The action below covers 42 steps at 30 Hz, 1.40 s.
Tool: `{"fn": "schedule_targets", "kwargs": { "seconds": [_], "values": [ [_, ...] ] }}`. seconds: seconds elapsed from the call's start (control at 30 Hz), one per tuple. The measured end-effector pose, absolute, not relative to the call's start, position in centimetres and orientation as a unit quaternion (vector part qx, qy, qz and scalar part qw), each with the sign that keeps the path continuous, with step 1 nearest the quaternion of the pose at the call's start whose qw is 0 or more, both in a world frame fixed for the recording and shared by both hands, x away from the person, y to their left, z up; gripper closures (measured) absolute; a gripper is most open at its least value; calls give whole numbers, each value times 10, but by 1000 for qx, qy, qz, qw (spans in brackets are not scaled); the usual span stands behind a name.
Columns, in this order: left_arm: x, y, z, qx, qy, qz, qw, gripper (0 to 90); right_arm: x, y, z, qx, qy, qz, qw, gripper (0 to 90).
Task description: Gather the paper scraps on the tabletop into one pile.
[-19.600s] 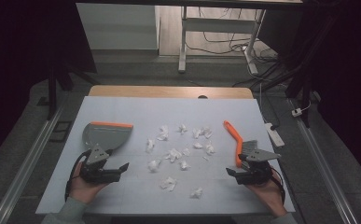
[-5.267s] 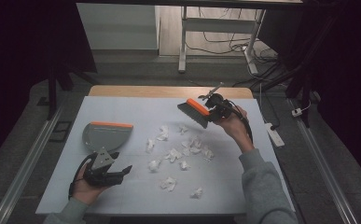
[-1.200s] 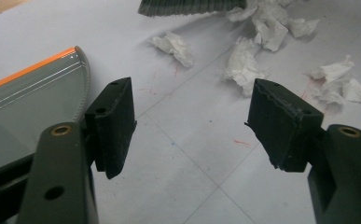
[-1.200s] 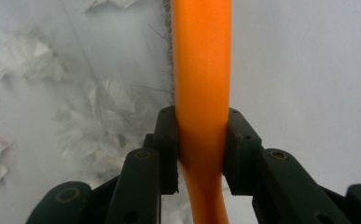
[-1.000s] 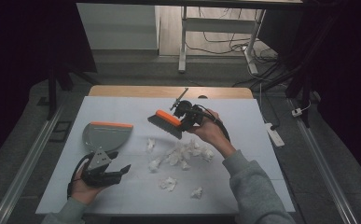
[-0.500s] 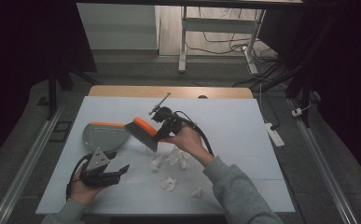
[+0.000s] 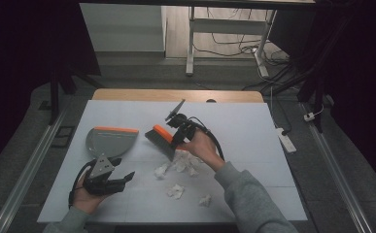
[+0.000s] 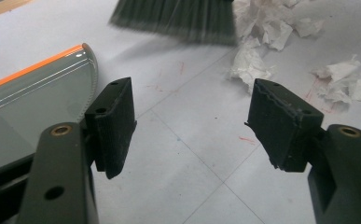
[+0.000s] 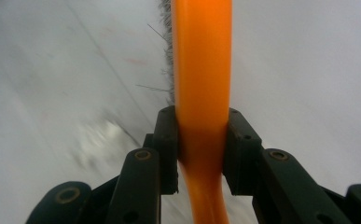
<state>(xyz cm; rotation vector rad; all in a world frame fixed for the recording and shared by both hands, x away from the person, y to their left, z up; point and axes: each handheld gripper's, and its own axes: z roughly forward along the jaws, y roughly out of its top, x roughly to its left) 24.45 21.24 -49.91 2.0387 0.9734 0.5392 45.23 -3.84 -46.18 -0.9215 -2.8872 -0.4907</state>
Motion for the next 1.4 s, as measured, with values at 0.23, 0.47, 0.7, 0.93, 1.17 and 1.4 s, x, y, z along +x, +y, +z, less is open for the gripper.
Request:
{"fn": "schedule_targets", "kwargs": {
  "seconds": [0.23, 0.47, 0.7, 0.93, 1.17, 1.4],
  "values": [
    [246, 211, -499, 808, 382, 212, 396, 329, 444, -64, -429, -292, -927, -231, 32, 702],
    [246, 215, -500, 804, 389, 214, 397, 329, 406, -54, -420, -227, -941, -242, 59, 702],
    [242, 219, -497, 796, 392, 210, 410, 328, 385, -43, -442, -203, -954, -208, 68, 701],
    [241, 219, -496, 797, 389, 212, 411, 327, 375, -28, -453, -179, -963, -186, 76, 702],
    [242, 220, -497, 797, 390, 210, 411, 327, 385, -31, -464, -201, -965, -157, 59, 701],
    [242, 220, -497, 797, 390, 210, 411, 328, 405, -64, -455, -253, -955, -157, 16, 702]
  ]
}}
